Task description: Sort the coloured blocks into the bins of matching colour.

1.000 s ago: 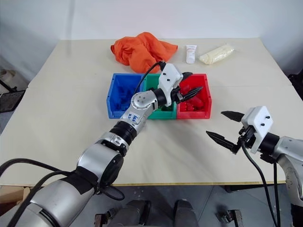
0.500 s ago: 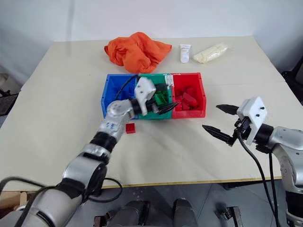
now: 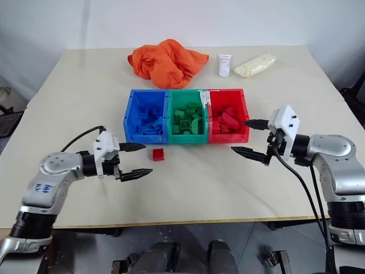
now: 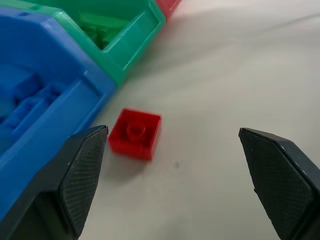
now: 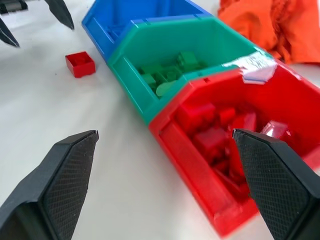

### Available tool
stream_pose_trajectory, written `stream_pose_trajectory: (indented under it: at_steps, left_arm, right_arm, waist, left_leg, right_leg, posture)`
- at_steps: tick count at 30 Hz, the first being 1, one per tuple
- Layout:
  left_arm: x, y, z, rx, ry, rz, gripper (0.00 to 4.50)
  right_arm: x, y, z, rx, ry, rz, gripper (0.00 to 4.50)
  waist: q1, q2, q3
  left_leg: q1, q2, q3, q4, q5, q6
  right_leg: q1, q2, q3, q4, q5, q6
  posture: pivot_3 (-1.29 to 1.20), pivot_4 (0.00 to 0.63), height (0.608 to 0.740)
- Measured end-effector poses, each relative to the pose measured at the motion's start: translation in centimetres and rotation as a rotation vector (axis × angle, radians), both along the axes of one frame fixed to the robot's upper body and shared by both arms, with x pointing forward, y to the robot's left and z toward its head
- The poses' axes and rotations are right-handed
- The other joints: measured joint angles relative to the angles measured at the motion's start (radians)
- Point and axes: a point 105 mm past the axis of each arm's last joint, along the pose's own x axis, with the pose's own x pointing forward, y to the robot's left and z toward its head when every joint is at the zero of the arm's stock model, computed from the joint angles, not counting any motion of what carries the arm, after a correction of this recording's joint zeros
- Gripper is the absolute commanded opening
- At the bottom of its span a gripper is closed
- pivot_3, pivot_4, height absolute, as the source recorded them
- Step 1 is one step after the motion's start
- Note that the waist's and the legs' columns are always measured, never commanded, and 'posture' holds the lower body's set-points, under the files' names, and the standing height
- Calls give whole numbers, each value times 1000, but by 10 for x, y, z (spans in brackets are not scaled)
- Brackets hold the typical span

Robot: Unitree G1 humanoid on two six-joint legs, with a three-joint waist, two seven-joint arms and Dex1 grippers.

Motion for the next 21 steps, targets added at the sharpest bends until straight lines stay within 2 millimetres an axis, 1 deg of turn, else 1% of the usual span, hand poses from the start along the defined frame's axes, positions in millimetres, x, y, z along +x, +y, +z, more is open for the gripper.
stream_pose_trajectory:
  at_steps: [1, 2, 5, 8, 9, 12, 17, 19, 21]
  left_arm:
    - [-3, 3, 0, 3, 6, 7, 4464]
    - [-9, 10, -4, 18, 21, 20, 4464]
    - [-19, 38, -12, 62, 69, 97, 4464]
    - [-27, 55, -14, 74, 86, 146, 4464]
    - [-28, 57, -16, 76, 91, 154, 4464]
    - [-31, 60, -19, 75, 107, 165, 4464]
    - [-29, 58, -16, 61, 93, 171, 4464]
    - [-23, 50, -12, 39, 66, 163, 4464]
    - [-18, 39, -13, 21, 57, 144, 4464]
  right_arm:
    - [2, 2, -1, 0, 3, 8, 4500]
    - [4, 6, 0, -2, 1, 23, 4500]
    - [6, 4, -4, -6, 19, 25, 4500]
    - [6, 5, -4, -11, 21, 39, 4500]
    - [6, 5, -4, -13, 20, 43, 4500]
    - [5, 6, -4, -19, 19, 57, 4500]
    - [4, 6, -4, -21, 20, 62, 4500]
    - [4, 6, -4, -21, 20, 63, 4500]
    - [4, 6, -5, -21, 20, 60, 4500]
  waist:
    - [0, 0, 0]
    - [-2, 0, 0]
    - [-13, 0, 0]
    - [-18, 0, 0]
    - [-20, 0, 0]
    - [-18, 0, 0]
    - [-21, 0, 0]
    - [-20, 0, 0]
    - [-20, 0, 0]
  left_leg:
    - [0, 0, 0, 0, 0, 0]
    - [0, 1, 1, -1, 0, -1]
    - [0, 4, 1, -2, -1, -2]
    - [1, 5, 1, -2, -1, -3]
    - [1, 5, 1, -2, -1, -3]
    - [0, 5, 0, -1, -1, -2]
    - [1, 5, 0, -2, -2, -3]
    - [0, 5, 0, -1, -2, -3]
    - [0, 5, 1, -1, -2, -3]
  right_leg:
    - [0, 0, 0, 0, 0, 0]
    - [0, 0, 0, 0, 0, 0]
    - [-1, 1, 0, 0, 0, -3]
    - [-1, 2, 0, 0, 0, -4]
    - [-1, 2, 0, 0, 0, -4]
    - [0, 2, 0, 0, 0, -4]
    - [-1, 2, 0, 0, 0, -4]
    - [-1, 2, 0, 0, 0, -4]
    - [-1, 2, 0, 0, 0, -4]
  posture:
    - [0, 150, 740]
    - [0, 150, 740]
    - [0, 150, 740]
    - [0, 150, 740]
    - [0, 150, 740]
    - [0, 150, 740]
    - [0, 150, 740]
    - [0, 150, 740]
    - [0, 150, 740]
